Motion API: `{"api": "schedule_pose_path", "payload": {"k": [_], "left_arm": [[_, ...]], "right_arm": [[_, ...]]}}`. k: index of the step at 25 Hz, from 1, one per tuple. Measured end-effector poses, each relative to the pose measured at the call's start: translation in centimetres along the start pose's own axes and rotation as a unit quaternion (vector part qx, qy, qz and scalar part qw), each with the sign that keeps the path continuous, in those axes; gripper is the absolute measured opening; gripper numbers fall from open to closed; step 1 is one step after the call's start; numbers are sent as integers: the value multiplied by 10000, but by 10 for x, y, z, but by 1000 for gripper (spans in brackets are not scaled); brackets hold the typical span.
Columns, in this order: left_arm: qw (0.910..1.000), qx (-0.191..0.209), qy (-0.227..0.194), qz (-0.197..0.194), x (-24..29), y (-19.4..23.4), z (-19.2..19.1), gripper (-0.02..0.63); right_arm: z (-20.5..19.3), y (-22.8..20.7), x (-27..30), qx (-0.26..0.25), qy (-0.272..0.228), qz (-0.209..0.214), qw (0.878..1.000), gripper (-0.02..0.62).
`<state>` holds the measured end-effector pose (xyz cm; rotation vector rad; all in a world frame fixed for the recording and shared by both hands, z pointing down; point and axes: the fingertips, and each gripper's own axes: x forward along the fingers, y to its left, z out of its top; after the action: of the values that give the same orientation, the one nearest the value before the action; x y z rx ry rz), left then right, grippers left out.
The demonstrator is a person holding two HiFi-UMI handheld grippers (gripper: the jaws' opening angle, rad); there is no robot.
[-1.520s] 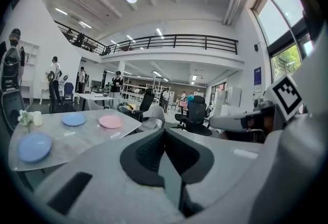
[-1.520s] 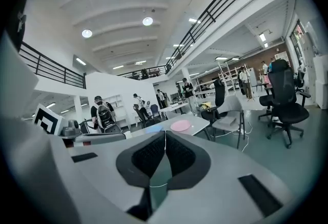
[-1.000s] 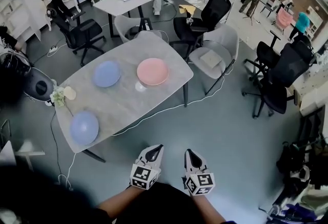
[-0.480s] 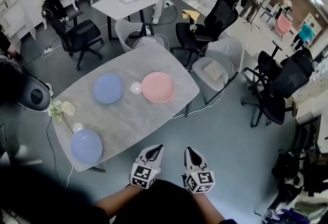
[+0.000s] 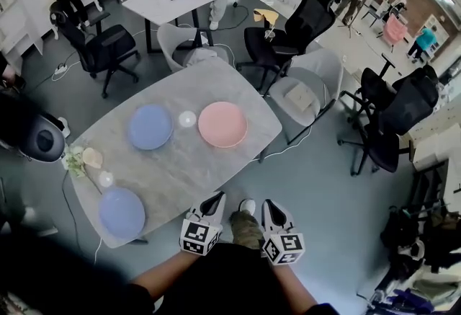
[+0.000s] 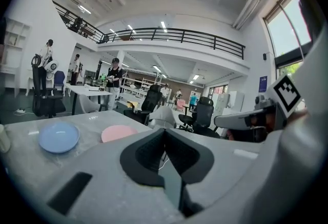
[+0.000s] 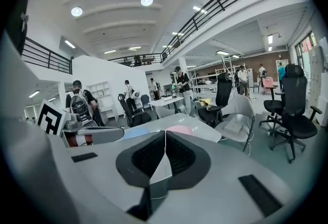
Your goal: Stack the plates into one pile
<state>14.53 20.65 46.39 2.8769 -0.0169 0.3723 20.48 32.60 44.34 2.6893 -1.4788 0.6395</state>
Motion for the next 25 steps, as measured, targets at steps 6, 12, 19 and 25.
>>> {"api": "schedule_pose_path", "payload": {"k": [6,12,19,25], "left_arm": [[9997,-96,66,197,25,18,-4,17],[9971,-198,156,721,75,71,10,17],[9858,-871,654,1276,151,144,11,17],[9731,-1203,977,1705,201,183,-7,17]], "right_arm": [[3,-14,38,61,-82,170,9998,14],[29,-51,119,162,-60,442,9989,14],[56,-101,224,269,303,848,9956,14],[57,-140,292,149,847,1074,9905,15]]}}
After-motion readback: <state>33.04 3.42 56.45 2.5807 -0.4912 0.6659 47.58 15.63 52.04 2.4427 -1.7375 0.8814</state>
